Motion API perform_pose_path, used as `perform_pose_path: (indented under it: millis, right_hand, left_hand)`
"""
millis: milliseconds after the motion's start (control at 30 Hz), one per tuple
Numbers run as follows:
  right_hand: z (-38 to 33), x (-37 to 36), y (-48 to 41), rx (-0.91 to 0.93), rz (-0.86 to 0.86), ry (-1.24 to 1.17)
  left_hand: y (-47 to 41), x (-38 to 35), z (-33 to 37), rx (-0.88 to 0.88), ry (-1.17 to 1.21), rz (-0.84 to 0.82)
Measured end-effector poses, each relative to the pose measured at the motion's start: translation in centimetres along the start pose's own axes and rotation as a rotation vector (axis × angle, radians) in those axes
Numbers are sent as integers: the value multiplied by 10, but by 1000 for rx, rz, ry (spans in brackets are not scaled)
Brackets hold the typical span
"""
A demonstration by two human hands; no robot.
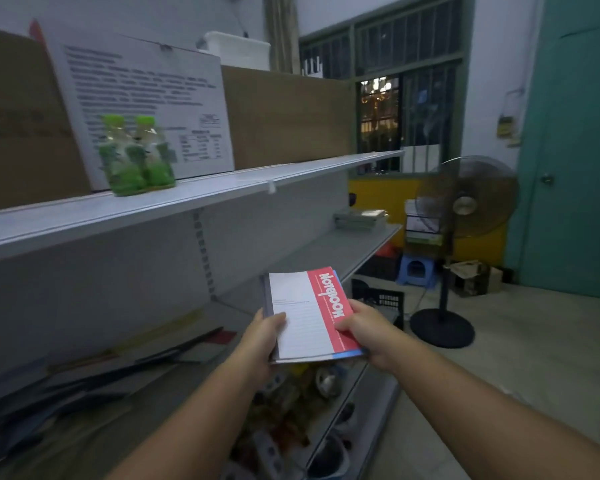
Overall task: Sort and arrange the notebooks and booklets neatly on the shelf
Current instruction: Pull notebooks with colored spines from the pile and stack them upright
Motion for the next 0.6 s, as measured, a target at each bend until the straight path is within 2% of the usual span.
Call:
perform_pose_path:
  millis: [267,467,600]
  right_hand:
    - [5,72,-83,-32,152,64]
    - [-6,97,-177,-76,162,163]
    - [-13,118,-232,-69,204,145]
  left_hand:
    - [-102,-77,-38,131,143,-129]
    - [-210,-109,-60,223,178,-210]
    - [-276,-137,-65,333,181,-266]
Point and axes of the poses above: each hand's wrist, its own y-axis away from the middle knuckle, its own x-axis out of the back of the hand, z = x × y, the point moved 2 cm from there along -y, towards the middle knuckle, and after that the axes turned 3 degrees about -x, right-handed, at the moved point
